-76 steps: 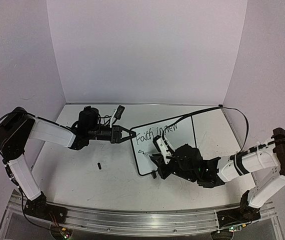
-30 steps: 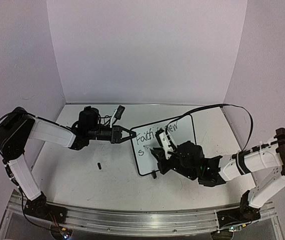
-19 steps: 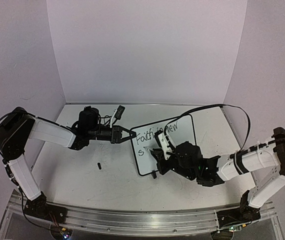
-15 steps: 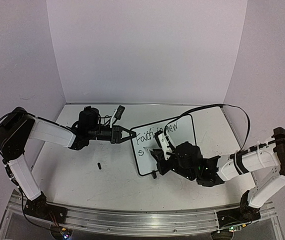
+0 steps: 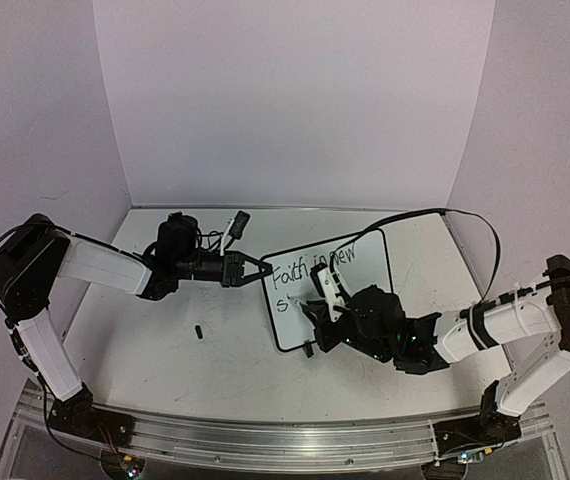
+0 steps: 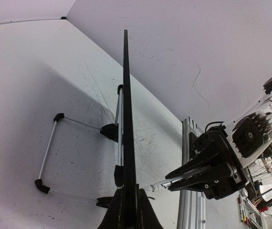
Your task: Write a sentence on the whiteboard
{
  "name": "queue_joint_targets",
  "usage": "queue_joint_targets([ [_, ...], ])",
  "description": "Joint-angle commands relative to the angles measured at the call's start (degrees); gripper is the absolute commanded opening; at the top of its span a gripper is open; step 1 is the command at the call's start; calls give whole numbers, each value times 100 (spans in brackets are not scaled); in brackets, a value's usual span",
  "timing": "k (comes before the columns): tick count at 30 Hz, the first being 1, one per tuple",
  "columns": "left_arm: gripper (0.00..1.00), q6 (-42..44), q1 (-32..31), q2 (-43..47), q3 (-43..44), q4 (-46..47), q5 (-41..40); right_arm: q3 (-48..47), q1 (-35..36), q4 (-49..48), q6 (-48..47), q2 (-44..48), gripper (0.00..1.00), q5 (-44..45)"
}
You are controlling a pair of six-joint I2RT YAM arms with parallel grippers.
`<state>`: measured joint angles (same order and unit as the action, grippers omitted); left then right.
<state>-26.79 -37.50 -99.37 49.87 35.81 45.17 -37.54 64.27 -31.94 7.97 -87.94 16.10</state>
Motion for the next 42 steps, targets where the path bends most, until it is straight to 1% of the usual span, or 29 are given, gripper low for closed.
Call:
queue_joint_targets([
  [1,0,-13,-217,61,172,-119,521,129,-7,185,143,90,0,-1],
  [17,0,-11,-222,58,173,-118,514,262,39,259,255,137,0,-72],
  [23,0,-11,-218,50,172,-118,512,322,35,286,327,287,0,247],
  [26,0,-10,-221,50,174,-121,515,396,34,58,257,504,0,281],
  [29,0,-11,-219,49,180,-118,522,418,39,-311,54,659,0,-95],
  [32,0,-16,-223,41,180,-118,520,260,36,-403,-40,553,0,-229],
  [37,0,-17,-225,59,175,-121,521,25,37,-297,-73,272,0,-211],
  [42,0,-11,-223,73,174,-123,522,-54,35,-288,-75,191,0,-143],
])
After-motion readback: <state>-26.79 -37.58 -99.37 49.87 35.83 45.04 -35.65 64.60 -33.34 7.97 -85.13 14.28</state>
